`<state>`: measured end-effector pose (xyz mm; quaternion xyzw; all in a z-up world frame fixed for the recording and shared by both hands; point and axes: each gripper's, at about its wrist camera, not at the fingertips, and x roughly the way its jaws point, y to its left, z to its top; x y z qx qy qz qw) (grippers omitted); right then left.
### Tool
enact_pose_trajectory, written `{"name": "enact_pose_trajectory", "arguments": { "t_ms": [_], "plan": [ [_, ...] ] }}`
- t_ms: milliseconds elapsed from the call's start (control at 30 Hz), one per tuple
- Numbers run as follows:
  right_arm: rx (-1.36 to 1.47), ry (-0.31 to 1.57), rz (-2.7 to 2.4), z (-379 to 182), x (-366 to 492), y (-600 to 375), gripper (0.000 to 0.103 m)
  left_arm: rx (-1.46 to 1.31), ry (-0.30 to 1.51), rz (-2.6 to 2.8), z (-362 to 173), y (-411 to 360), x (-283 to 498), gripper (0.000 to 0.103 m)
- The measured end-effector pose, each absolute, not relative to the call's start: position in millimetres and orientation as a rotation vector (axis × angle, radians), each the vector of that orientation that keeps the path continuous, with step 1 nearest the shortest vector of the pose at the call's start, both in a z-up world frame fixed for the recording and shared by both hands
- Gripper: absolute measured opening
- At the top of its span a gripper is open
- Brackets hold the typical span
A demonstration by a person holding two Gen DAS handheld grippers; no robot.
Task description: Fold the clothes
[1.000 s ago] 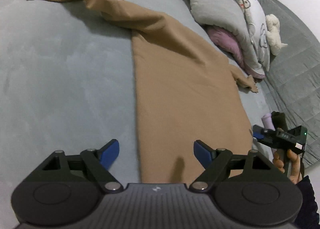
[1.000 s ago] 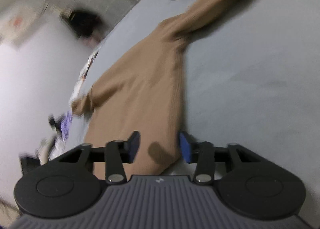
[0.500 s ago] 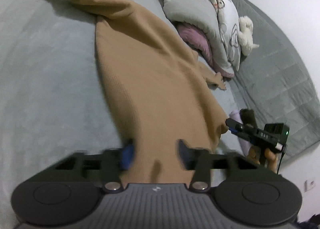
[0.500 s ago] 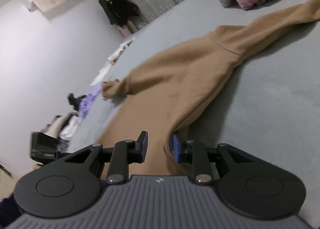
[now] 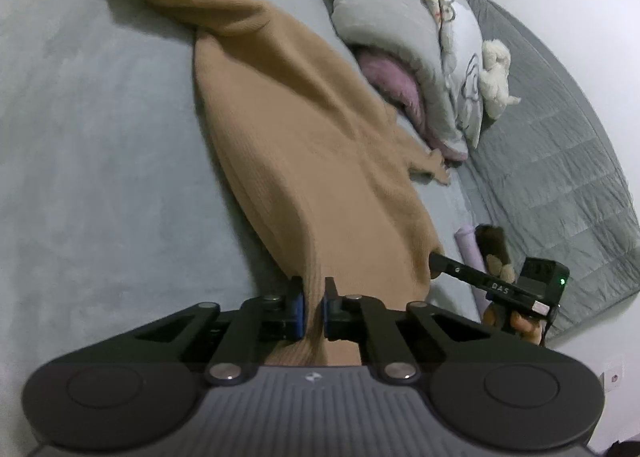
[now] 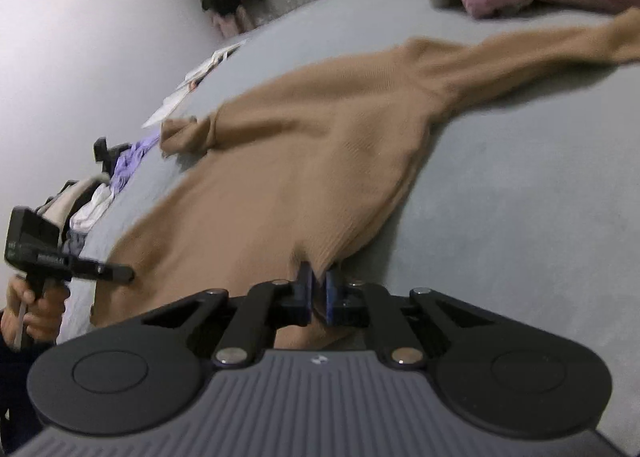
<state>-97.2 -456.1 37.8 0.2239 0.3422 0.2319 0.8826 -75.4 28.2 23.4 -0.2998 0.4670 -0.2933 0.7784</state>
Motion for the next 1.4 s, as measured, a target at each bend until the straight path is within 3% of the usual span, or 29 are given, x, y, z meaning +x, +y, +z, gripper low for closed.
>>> {"name": "enact_pose_trajectory", "arguments": {
  "t_ms": [233,367,500,567,633,767,1067,1100,1133,1233,1300,1333,1367,1400],
  "plan": [
    [0.630,0.731,0.451,121.4,-99.7,-465.9,0.007,-0.784,0.940,-0.682,87.8,41.1,-83.5,0.006],
    [0.712,0.809,0.364,136.7,-85.1,-471.5,0.017,-0.810,0.953,-0.650,81.5,48.0,-82.9,0.007],
    [0.648,1.020,0.269,81.6,-83.3,-463.8,0.022,-0.712,1.137,-0.599,38.6,41.2,-89.6,0.007],
    [0.664,1.035,0.277,68.0,-92.3,-467.4,0.022,-0.621,1.214,-0.580,22.5,34.0,-100.1,0.007],
    [0.654,1.040,0.260,45.9,-113.4,-474.4,0.022,-0.585,1.216,-0.570,17.8,34.5,-104.4,0.008],
    [0.579,1.035,0.232,33.0,-125.5,-477.8,0.039,-0.584,1.182,-0.555,18.8,39.7,-103.2,0.008],
    [0.588,1.064,0.377,14.1,-141.0,-472.2,0.042,-0.569,1.190,-0.559,11.2,44.4,-111.5,0.011],
    [0.587,1.053,0.386,17.1,-145.1,-474.2,0.043,-0.554,1.184,-0.563,10.9,42.9,-112.8,0.018],
    [0.532,1.055,0.384,21.0,-150.2,-474.0,0.047,-0.531,1.176,-0.564,10.6,41.3,-114.0,0.035],
    [0.428,1.087,0.390,20.8,-157.5,-467.0,0.055,-0.454,1.123,-0.567,9.0,24.5,-121.1,0.069],
    [0.364,1.105,0.401,13.7,-158.3,-452.1,0.056,-0.440,1.101,-0.557,7.4,19.6,-124.9,0.073],
    [0.369,1.112,0.408,13.8,-158.4,-449.8,0.053,-0.426,1.080,-0.544,6.5,14.0,-128.1,0.072],
    [0.374,1.120,0.414,13.9,-158.4,-447.6,0.031,-0.394,1.063,-0.543,7.4,9.7,-131.0,0.067],
    [0.379,1.127,0.421,14.0,-158.5,-445.3,0.019,-0.351,1.050,-0.555,8.6,4.0,-133.2,0.035]
  ]
}}
